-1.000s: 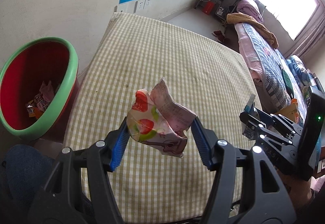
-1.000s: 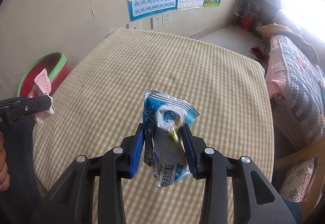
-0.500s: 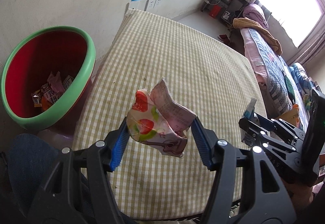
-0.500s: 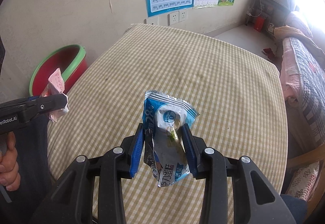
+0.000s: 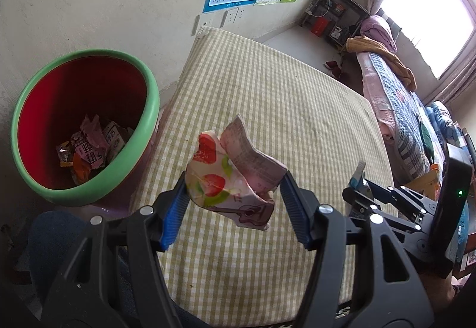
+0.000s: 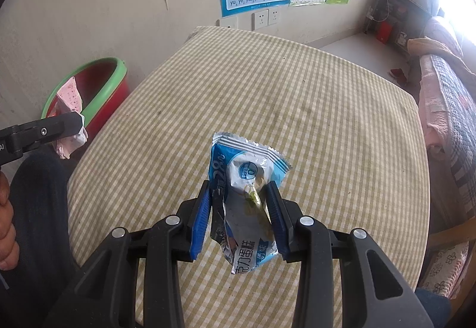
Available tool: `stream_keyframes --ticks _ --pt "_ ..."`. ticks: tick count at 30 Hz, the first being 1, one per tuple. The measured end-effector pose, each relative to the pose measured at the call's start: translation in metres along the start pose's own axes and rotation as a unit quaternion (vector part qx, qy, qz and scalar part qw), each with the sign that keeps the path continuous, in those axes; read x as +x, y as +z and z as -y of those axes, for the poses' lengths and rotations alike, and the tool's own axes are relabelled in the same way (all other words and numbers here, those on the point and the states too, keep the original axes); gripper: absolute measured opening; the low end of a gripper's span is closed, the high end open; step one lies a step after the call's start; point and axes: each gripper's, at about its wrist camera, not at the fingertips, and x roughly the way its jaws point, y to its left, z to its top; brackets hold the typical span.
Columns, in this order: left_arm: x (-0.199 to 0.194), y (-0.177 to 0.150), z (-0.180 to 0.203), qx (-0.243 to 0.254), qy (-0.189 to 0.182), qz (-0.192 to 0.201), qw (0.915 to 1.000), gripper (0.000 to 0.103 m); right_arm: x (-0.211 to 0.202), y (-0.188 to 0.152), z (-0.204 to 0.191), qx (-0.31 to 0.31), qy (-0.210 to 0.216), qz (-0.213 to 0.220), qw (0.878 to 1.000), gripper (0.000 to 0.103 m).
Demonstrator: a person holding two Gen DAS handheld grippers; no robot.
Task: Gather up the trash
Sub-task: 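Carry the pink wrapper and blue-white wrapper over the red bucket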
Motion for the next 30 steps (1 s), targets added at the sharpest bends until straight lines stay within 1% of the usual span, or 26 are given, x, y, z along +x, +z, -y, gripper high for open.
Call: stream_keyframes --ticks 5,11,17,23,30 --pt "-0.004 0.001 -0.015 -0.013 0.004 0.004 0.9999 0.058 0.008 0.014 -0.012 -0.013 0.009 0.002 1.000 0.037" --pt "-0.016 0.008 -0.040 -0.025 0.018 0.016 0.9994 0.058 0.015 0.039 -0.037 -0.028 0.026 0.016 0.999 0.037" --pt "-0.026 0.017 -0.064 -0.036 0.028 0.028 0.9986 0.058 0.021 0.059 -0.066 -0.045 0.041 0.023 0.998 0.037" --pt "-0.036 0.020 -0.087 -0.052 0.036 0.037 0.9973 0.058 0.020 0.070 -0.099 -0.072 0.056 0.027 0.995 0.037" --pt "-0.053 0.022 -0.121 -0.080 0.048 0.055 0.9941 0.058 0.023 0.091 -0.139 -0.103 0.070 0.035 0.992 0.037"
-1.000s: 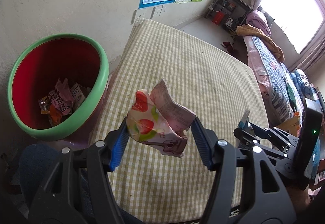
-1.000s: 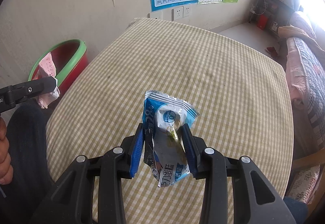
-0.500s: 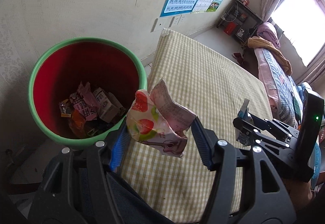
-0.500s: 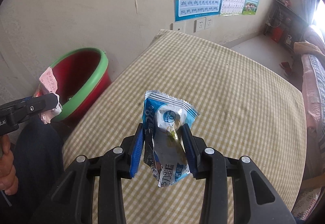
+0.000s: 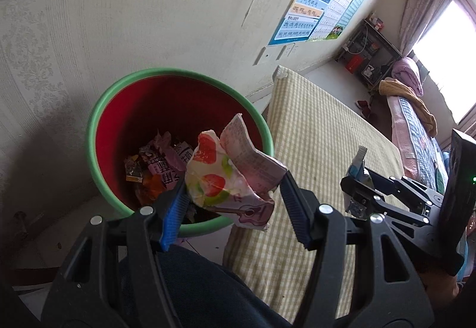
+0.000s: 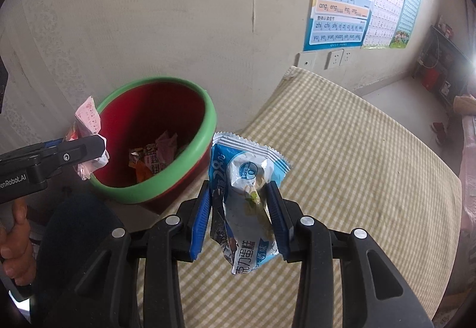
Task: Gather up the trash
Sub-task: 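Carry the pink wrapper and blue-white wrapper over the red bucket, then open both tools over the red bucket to drop both wrappers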
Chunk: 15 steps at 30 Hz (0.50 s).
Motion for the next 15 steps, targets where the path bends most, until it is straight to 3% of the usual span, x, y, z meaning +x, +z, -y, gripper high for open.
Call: stream_keyframes --ticks 15 --pt "-0.016 0.014 -0.061 -0.036 0.020 0.010 0.9991 0.058 0.030 0.050 -0.061 -0.037 0.032 0.011 0.999 0.038"
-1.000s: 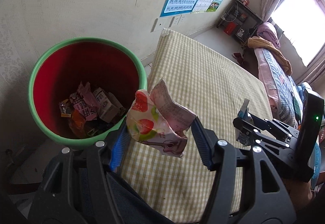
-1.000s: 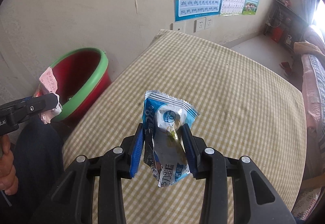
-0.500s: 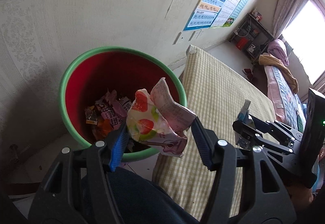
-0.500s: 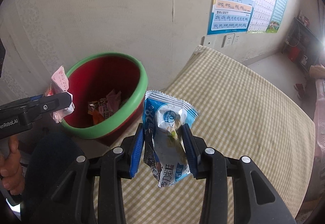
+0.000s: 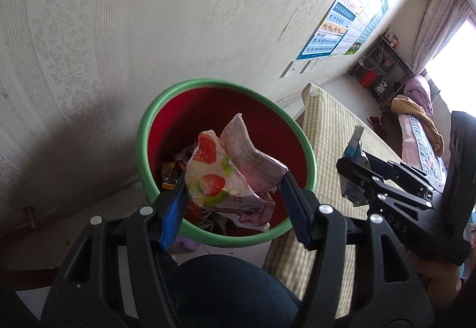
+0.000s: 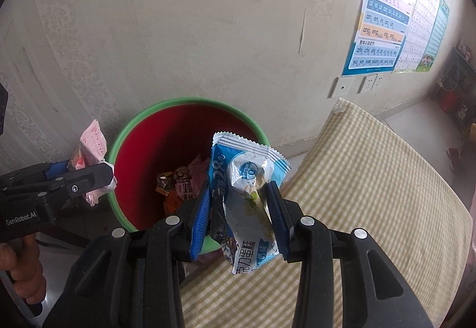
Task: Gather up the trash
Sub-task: 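Open both tools over the red bucket to drop both wrappers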
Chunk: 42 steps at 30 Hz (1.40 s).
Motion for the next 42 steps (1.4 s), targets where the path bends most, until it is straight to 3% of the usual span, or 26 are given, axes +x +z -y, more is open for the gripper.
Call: stream_keyframes --ticks 17,34,35,36,38,42 --pt "0.019 0.021 -0.026 -0.014 -0.010 -0.004 0.9999 0.059 0.041 0.030 -0.028 -0.012 0.017 -0.007 1.000 0.039" --pt "0.043 0.027 -0.040 -0.026 -0.014 -0.017 0.9994 0.061 0.080 0.028 -0.029 -0.023 0.025 -0.035 0.999 0.040" --pt "0.044 0.027 -0.040 -0.025 -0.014 -0.017 0.9994 0.062 0.081 0.027 -0.030 -0.028 0.024 -0.036 0.999 0.045" --pt "0.045 0.027 -0.041 -0.026 -0.014 -0.016 0.9994 0.066 0.081 0.026 -0.032 -0.033 0.023 -0.037 0.998 0.059" --pt "0.044 0.026 -0.044 -0.032 -0.014 -0.013 0.9993 0.072 0.079 0.025 -0.033 -0.035 0.018 -0.029 0.999 0.076" --pt "0.038 0.024 -0.049 -0.043 -0.010 -0.003 0.9990 0.086 0.075 0.023 -0.030 -0.032 0.009 -0.023 0.999 0.085"
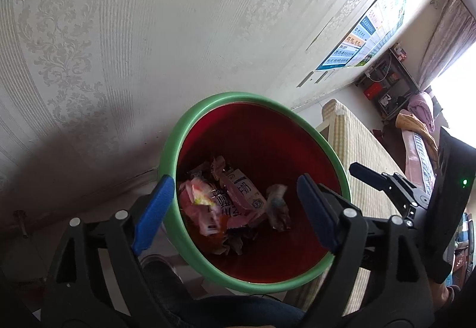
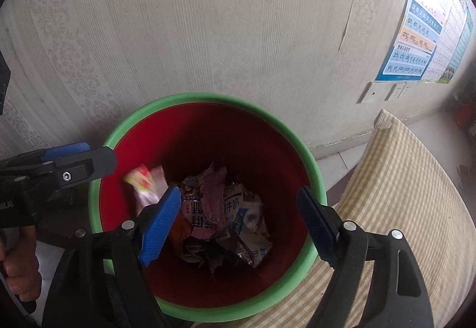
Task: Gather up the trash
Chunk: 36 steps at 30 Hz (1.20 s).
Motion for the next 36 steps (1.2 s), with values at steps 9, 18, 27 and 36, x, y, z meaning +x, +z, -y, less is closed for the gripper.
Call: stream_keyframes --ticks 9,18,27,36 --pt "-0.021 -0.003 0.017 0.007 0.009 0.014 0.9998 0.097 -0.030 -0.015 0.013 0.003 -0.020 0.011 1.000 0.093" --pt "-0.042 -0.035 0.087 0.062 -0.011 0.018 0.9979 0.097 -0.095 -0.071 0.044 0.041 -0.059 0.027 0.997 0.095" --pt "-0.046 -0.093 0.168 0.126 -0.018 0.027 0.9915 0.097 -0.184 -0.156 0.097 0.118 -0.119 0.065 0.984 0.096" --pt "-0.035 -0.157 0.237 0.189 -0.036 0.017 0.9812 0.097 -0.239 -0.258 0.142 0.195 -0.168 0.065 0.964 0.096"
